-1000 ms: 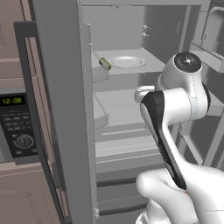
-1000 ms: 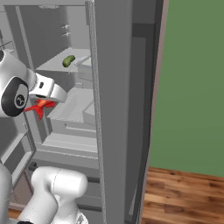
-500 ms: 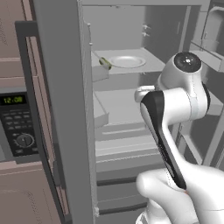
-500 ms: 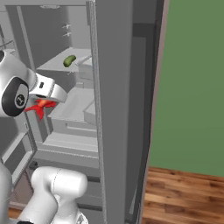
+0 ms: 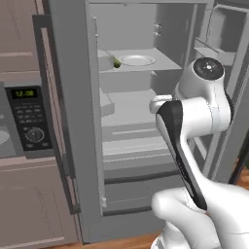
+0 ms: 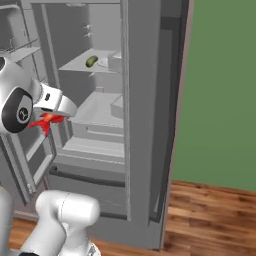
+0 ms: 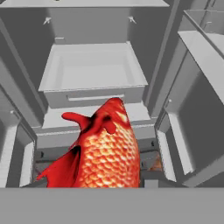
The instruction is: Transport the fish from the fridge to the microwave and turn on the microwave.
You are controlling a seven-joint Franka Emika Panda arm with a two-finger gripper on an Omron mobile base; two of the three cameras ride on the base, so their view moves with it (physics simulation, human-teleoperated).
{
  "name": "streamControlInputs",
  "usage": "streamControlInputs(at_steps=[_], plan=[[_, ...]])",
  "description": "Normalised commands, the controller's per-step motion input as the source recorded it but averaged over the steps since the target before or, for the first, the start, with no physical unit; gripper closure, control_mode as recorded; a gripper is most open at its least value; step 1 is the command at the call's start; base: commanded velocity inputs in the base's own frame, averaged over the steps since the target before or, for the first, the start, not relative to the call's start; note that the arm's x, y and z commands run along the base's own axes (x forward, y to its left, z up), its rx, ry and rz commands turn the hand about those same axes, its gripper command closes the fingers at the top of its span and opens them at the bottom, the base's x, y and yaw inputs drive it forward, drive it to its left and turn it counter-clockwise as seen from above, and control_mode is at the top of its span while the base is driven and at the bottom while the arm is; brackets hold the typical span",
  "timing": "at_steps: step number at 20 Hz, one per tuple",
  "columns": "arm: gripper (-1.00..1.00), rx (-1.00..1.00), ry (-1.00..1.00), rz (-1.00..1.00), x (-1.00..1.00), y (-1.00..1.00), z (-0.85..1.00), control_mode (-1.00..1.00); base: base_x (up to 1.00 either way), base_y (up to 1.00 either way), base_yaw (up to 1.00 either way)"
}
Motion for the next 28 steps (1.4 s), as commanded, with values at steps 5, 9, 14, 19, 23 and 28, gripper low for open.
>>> streamControlInputs(at_steps=[5, 9, 14, 19, 23, 28], plan=[[1.00, 0.00, 0.00, 0.00, 0.00, 0.00, 0.00, 1.00, -0.65, 0.00, 0.01], [1.00, 0.00, 0.00, 0.00, 0.00, 0.00, 0.00, 1.00, -0.51, 0.22, 0.00], [1.00, 0.00, 0.00, 0.00, 0.00, 0.00, 0.00, 1.00, -0.47, 0.39, 0.00], [1.00, 0.00, 0.00, 0.00, 0.00, 0.00, 0.00, 1.00, -0.34, 0.57, 0.00], [1.00, 0.00, 0.00, 0.00, 0.00, 0.00, 0.00, 1.00, -0.12, 0.65, 0.00], [1.00, 0.00, 0.00, 0.00, 0.00, 0.00, 0.00, 1.00, 0.03, 0.72, 0.00]])
